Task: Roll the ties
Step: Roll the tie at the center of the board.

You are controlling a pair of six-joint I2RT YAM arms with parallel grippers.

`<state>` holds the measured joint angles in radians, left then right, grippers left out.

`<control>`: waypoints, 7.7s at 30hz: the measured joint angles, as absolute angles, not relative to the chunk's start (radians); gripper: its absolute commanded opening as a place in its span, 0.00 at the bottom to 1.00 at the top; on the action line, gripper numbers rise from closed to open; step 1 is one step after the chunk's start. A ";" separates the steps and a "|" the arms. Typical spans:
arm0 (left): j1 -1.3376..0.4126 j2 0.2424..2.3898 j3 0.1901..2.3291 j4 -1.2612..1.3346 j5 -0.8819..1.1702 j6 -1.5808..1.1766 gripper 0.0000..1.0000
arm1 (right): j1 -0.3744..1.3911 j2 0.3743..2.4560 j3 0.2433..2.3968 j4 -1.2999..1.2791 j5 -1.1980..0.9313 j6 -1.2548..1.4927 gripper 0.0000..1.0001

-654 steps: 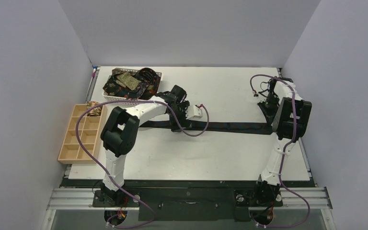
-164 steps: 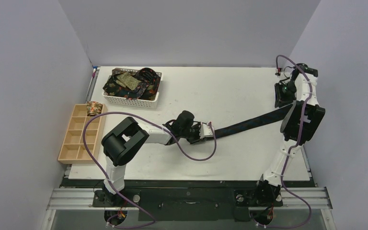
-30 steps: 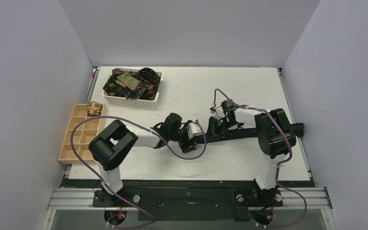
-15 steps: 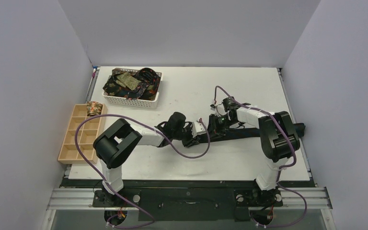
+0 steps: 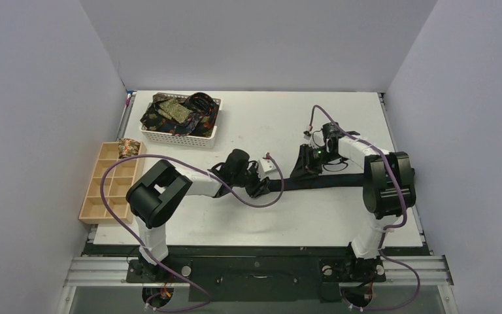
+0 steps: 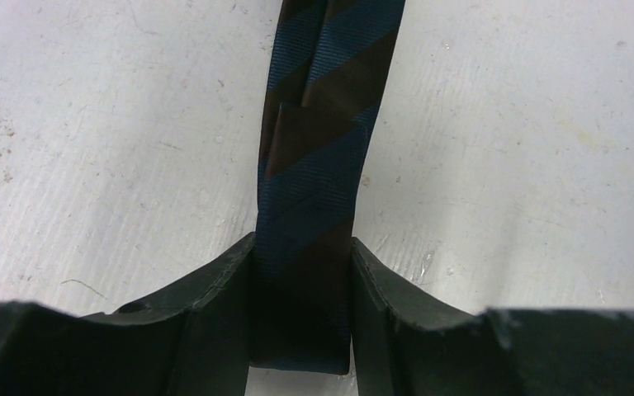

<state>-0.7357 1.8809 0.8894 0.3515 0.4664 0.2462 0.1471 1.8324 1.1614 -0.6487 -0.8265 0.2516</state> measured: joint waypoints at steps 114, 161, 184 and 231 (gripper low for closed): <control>-0.630 1.895 0.938 0.207 0.676 0.295 0.37 | 0.367 1.964 1.348 -0.749 -0.876 0.124 0.10; -0.526 2.011 0.823 0.640 0.796 -0.940 0.34 | 0.347 2.056 1.196 -0.405 -0.944 0.400 0.02; -0.472 2.012 0.849 0.534 0.838 -0.783 0.33 | 0.279 1.929 1.253 -0.714 -0.790 0.229 0.26; -0.494 1.784 0.942 0.074 0.583 -0.105 0.75 | 0.347 2.040 1.296 -0.672 -0.778 0.219 0.00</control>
<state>-0.4942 1.7844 0.9424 0.0738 0.5831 -0.1051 0.3473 2.0403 1.2961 -0.6716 -0.7780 0.2188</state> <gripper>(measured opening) 0.751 0.009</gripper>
